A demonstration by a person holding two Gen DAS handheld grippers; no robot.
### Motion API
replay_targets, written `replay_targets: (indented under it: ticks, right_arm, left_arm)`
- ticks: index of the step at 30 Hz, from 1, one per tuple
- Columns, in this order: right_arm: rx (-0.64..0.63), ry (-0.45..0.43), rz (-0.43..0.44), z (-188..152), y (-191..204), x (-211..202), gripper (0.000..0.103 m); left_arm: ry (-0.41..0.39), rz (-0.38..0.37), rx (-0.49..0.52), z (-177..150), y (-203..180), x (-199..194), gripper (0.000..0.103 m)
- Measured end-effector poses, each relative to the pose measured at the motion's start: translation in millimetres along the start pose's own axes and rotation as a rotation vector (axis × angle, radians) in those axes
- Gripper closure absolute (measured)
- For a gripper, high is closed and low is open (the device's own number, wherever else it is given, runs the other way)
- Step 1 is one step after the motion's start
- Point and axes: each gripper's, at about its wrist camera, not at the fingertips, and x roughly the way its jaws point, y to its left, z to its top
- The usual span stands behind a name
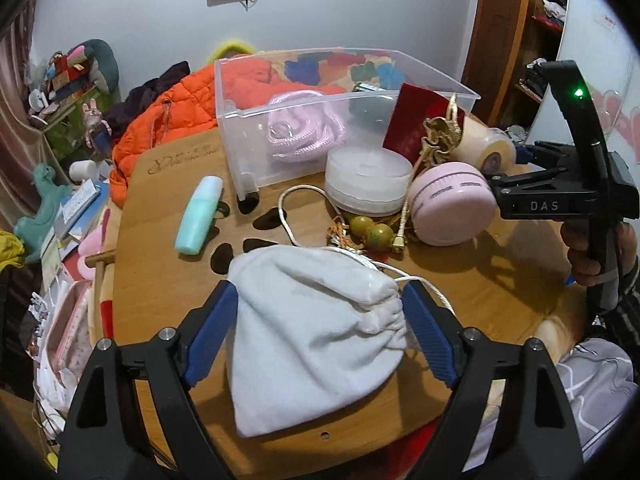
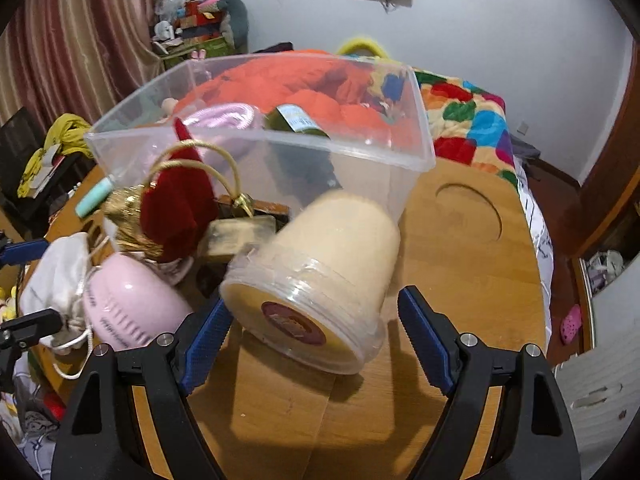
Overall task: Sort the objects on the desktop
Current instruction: 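Grasp the cream tub with the right tool while the left tool grasps the white cloth pouch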
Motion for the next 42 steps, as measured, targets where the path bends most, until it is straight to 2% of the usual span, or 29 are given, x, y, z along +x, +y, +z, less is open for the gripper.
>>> replay_targets:
  ticks: [3,5,9,13,20,23,26,29,30,34,39,40,42]
  right_arm:
    - [0.037,0.000,0.009,-3.2,-6.4,2.2,0.025]
    - [0.044,-0.007,0.007,-4.6,-8.2,1.1,0.031]
    - [0.037,-0.023,-0.019,-5.9,-5.8,-2.3,0.036]
    - [0.015,-0.036,-0.049,-7.9,-2.2,-5.0,0.037]
    - [0.013,-0.041,-0.032,-11.1,-2.7,-8.9,0.037]
    - [0.013,-0.044,-0.029,-11.3,-3.3,-10.3,0.037]
    - [0.007,-0.054,-0.028,-10.9,-2.2,-14.0,0.038]
    - [-0.003,-0.065,-0.029,-10.6,-1.2,-18.0,0.038]
    - [-0.005,-0.069,-0.029,-10.8,-0.9,-19.2,0.038]
    - [-0.012,-0.085,-0.028,-10.3,-0.5,-26.5,0.039]
    - [-0.005,-0.107,-0.022,-8.0,-3.7,-40.3,0.048]
    - [-0.004,-0.110,-0.013,-8.3,-3.9,-42.3,0.048]
    - [-0.005,-0.117,0.002,-9.1,-3.9,-45.8,0.048]
  left_arm:
    - [-0.002,-0.002,-0.017,-1.4,3.6,-2.9,0.018]
    - [-0.008,0.006,-0.011,-4.0,3.1,-5.0,0.017]
    - [-0.027,0.051,0.012,-10.7,-2.2,-0.7,0.008]
    - [0.006,0.051,-0.013,-9.7,-1.2,12.5,0.006]
    - [0.036,-0.025,-0.109,-8.1,16.8,25.7,0.001]
    - [0.027,-0.012,-0.075,-10.1,8.8,27.4,0.001]
    - [-0.004,0.033,0.021,-15.9,-8.3,29.5,0.001]
    - [-0.005,0.023,0.015,-16.7,-11.8,29.4,0.001]
    - [-0.008,0.025,0.013,-16.6,-11.9,29.3,0.002]
    - [-0.020,0.034,0.005,-17.1,-11.0,23.6,0.022]
    - [-0.045,0.062,-0.013,-17.3,-9.4,11.7,0.037]
    - [-0.052,0.059,-0.024,-17.1,-7.6,7.9,0.043]
    - [-0.057,0.050,-0.044,-15.7,-2.6,3.9,0.046]
